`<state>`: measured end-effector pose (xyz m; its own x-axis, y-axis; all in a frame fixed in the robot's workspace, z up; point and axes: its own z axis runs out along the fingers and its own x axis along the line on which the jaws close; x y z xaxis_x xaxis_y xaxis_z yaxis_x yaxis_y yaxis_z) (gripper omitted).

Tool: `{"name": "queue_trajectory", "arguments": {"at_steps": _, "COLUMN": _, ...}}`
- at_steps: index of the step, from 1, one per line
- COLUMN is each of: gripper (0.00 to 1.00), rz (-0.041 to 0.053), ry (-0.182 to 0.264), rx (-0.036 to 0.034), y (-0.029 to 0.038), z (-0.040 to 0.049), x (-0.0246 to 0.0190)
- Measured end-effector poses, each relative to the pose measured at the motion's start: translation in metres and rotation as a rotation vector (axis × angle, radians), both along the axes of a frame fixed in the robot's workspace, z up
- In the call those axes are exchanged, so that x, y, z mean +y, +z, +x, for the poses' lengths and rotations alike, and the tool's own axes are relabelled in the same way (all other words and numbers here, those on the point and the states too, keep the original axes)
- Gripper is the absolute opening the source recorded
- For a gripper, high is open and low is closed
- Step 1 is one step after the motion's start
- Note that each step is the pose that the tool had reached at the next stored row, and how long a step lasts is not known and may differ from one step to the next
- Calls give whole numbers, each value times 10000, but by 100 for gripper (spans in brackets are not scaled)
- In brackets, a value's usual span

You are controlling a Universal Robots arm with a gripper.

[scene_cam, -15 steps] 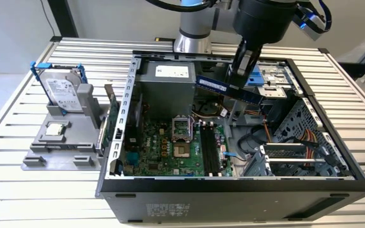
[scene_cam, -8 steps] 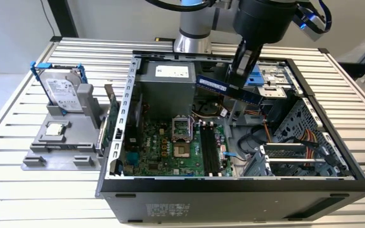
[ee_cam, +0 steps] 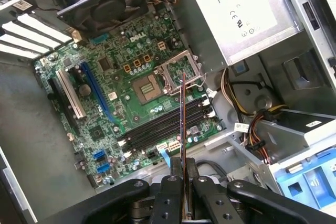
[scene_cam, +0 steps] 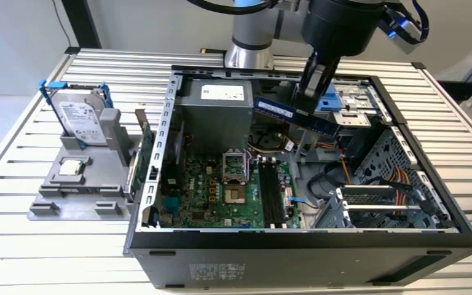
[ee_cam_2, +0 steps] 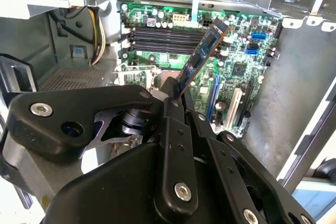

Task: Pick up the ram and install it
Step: 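Insert the ram into the slot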

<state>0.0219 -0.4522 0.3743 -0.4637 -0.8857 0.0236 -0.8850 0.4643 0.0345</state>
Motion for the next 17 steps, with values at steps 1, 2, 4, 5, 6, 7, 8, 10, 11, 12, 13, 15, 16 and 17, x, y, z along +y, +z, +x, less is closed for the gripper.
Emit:
{"name": "queue_trajectory", "arguments": {"at_steps": 1, "gripper": 0, "rz": 0, "ry": -29, "rx": 0, "y": 0, "z": 0, "x": 0}}
{"name": "queue_trajectory", "arguments": {"at_steps": 2, "gripper": 0, "rz": 0, "ry": -56, "rx": 0, "y": 0, "z": 0, "x": 0}}
{"name": "queue_trajectory", "arguments": {"at_steps": 4, "gripper": 0, "rz": 0, "ry": -107, "rx": 0, "y": 0, "z": 0, "x": 0}}
{"name": "queue_trajectory", "arguments": {"at_steps": 5, "gripper": 0, "rz": 0, "ry": -128, "rx": 0, "y": 0, "z": 0, "x": 0}}
{"name": "queue_trajectory", "arguments": {"at_steps": 6, "gripper": 0, "rz": 0, "ry": -151, "rx": 0, "y": 0, "z": 0, "x": 0}}
{"name": "queue_trajectory", "arguments": {"at_steps": 7, "gripper": 0, "rz": 0, "ry": -171, "rx": 0, "y": 0, "z": 0, "x": 0}}
{"name": "queue_trajectory", "arguments": {"at_steps": 8, "gripper": 0, "rz": 0, "ry": -191, "rx": 0, "y": 0, "z": 0, "x": 0}}
{"name": "queue_trajectory", "arguments": {"at_steps": 10, "gripper": 0, "rz": 0, "ry": -231, "rx": 0, "y": 0, "z": 0, "x": 0}}
{"name": "queue_trajectory", "arguments": {"at_steps": 11, "gripper": 0, "rz": 0, "ry": -250, "rx": 0, "y": 0, "z": 0, "x": 0}}
{"name": "queue_trajectory", "arguments": {"at_steps": 12, "gripper": 0, "rz": 0, "ry": -271, "rx": 0, "y": 0, "z": 0, "x": 0}}
{"name": "queue_trajectory", "arguments": {"at_steps": 13, "gripper": 0, "rz": 0, "ry": -291, "rx": 0, "y": 0, "z": 0, "x": 0}}
{"name": "queue_trajectory", "arguments": {"at_steps": 15, "gripper": 0, "rz": 0, "ry": -331, "rx": 0, "y": 0, "z": 0, "x": 0}}
{"name": "queue_trajectory", "arguments": {"at_steps": 16, "gripper": 0, "rz": 0, "ry": -352, "rx": 0, "y": 0, "z": 0, "x": 0}}
{"name": "queue_trajectory", "arguments": {"at_steps": 17, "gripper": 0, "rz": 0, "ry": -373, "rx": 0, "y": 0, "z": 0, "x": 0}}
